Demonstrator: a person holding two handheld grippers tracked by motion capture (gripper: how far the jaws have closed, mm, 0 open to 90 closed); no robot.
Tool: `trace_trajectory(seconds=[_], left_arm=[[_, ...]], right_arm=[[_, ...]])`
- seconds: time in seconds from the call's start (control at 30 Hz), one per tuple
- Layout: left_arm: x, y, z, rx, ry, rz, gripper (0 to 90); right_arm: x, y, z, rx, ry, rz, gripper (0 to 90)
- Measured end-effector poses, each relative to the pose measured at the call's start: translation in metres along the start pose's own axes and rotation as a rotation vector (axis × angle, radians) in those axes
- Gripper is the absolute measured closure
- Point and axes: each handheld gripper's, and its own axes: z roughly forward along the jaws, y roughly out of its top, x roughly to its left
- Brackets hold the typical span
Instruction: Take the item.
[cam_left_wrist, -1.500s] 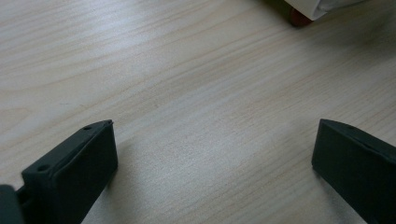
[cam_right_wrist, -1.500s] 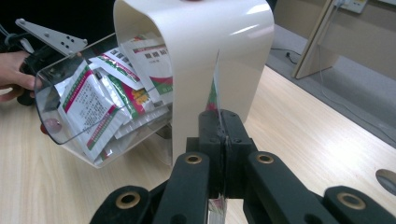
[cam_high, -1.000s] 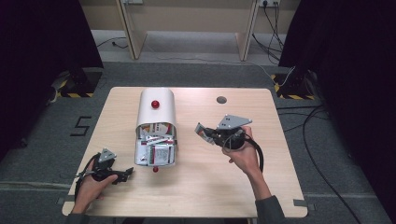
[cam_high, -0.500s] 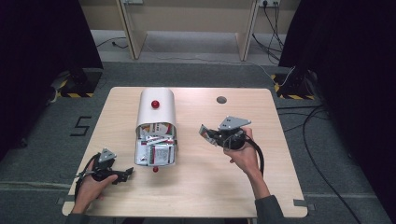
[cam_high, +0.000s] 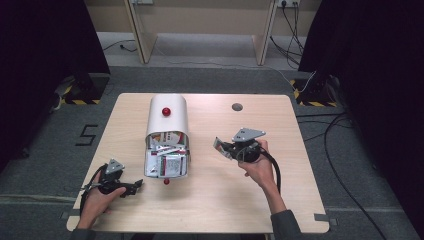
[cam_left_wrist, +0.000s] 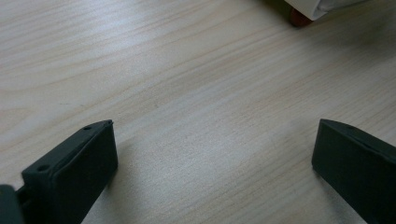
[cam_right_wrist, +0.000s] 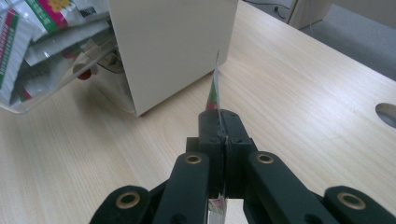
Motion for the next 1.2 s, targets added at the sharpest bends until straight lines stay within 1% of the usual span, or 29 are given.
trace_trajectory(seconds=[0.13,0.4,0.43,0.63,1.2], left_arm=[[0.0,0.0,0.0,0.002,0.0,0.002,0.0],[0.0,0.0,0.0,0.001,0.0,0.001,0.0],[0.0,0.0,0.0,0.001,0.0,0.002,0.0],[0.0,0.0,0.0,0.001,0.0,0.002,0.0],[0.0,0.0,0.0,0.001,0.0,0.001,0.0]], right_arm=[[0.0,-0.004,0.003,0.002,0.003,0.006,89.5],[0.0,-0.012,0.012,0.028,0.005,0.008,89.5],[0.001,-0.014,0.015,0.042,0.005,0.007,89.5],[0.0,-0.018,0.021,0.057,-0.002,0.013,89.5],[-0.001,-0.022,0.03,0.087,-0.013,0.011,89.4]])
